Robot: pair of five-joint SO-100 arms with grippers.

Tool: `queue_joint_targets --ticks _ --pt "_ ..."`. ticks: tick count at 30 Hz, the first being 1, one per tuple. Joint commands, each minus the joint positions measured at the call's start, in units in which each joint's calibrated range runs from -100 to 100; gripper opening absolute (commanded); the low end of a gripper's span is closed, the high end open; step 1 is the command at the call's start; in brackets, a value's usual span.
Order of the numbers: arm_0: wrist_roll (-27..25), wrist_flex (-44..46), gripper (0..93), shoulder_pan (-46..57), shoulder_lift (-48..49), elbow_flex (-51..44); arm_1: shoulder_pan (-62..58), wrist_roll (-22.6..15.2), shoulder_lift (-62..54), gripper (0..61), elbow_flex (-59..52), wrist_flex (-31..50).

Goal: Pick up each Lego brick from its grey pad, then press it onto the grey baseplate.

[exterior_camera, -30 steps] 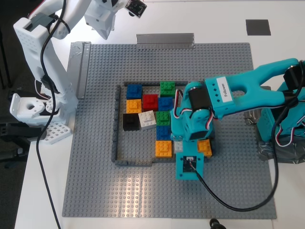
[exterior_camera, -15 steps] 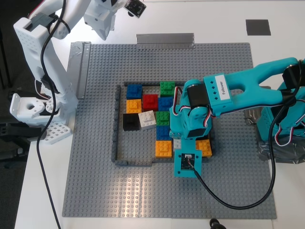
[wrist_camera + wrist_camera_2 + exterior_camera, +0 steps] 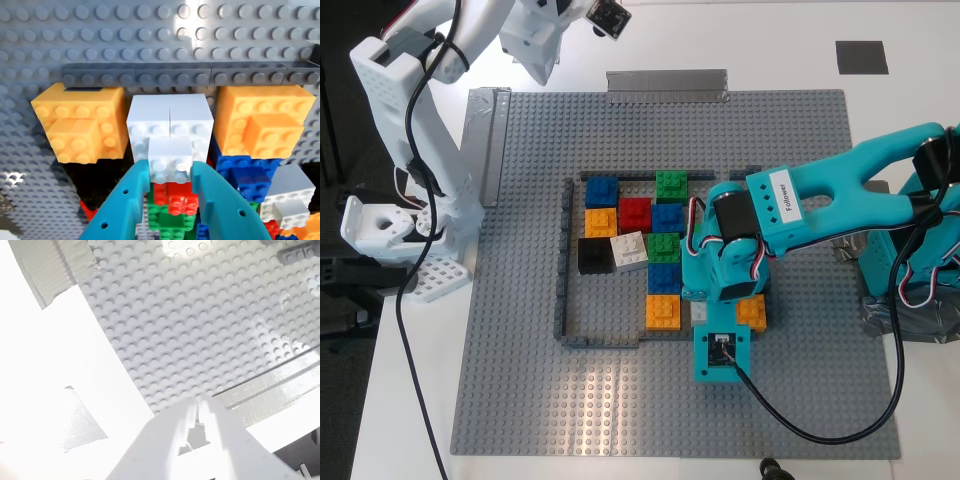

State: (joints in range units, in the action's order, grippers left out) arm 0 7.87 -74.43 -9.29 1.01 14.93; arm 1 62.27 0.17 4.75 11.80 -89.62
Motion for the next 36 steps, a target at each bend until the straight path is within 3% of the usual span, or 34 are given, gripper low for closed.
queue_joint_targets --ticks 1,11,23,29,36 --pt "0.0 0.2 0.0 -0.2 0.3 -0.8 0.4 -0.3 -1.7 0.1 6.9 -5.0" --pt "-0.2 1.2 0.0 -0.1 0.2 -0.3 0.9 0.1 -6.4 0.1 -2.6 4.7" --pt "-0.4 0.6 0.4 -0.1 0.2 -0.3 0.3 -1.3 -9.2 0.1 -3.5 -3.8" --pt "-0.4 0.6 6.3 -0.1 0.2 -0.3 0.7 0.9 -11.2 0.1 -7.7 2.1" --pt "-0.4 0.6 6.4 -0.2 0.2 -0.3 0.7 0.8 -11.7 0.3 -7.5 2.5"
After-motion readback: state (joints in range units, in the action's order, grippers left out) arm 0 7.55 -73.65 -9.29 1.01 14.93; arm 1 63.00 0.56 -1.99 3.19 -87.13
